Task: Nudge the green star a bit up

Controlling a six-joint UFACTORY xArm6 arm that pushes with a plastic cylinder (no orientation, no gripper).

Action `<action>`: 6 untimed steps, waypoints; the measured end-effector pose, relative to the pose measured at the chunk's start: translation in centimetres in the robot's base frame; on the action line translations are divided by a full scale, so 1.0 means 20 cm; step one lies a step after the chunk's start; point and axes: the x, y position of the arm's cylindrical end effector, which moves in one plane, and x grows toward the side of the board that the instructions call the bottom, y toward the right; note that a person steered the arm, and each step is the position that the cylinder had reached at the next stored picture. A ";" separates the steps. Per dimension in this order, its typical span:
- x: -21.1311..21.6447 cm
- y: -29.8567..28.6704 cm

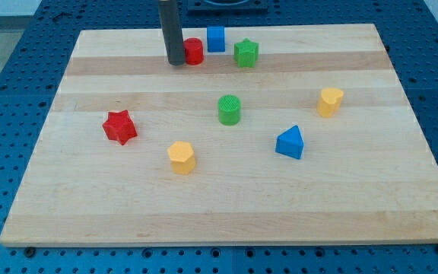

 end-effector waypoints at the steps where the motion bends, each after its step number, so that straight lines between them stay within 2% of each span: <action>1: 0.01 -0.02; 2: 0.18 0.12; 4: 0.20 0.56; 6: 0.09 0.59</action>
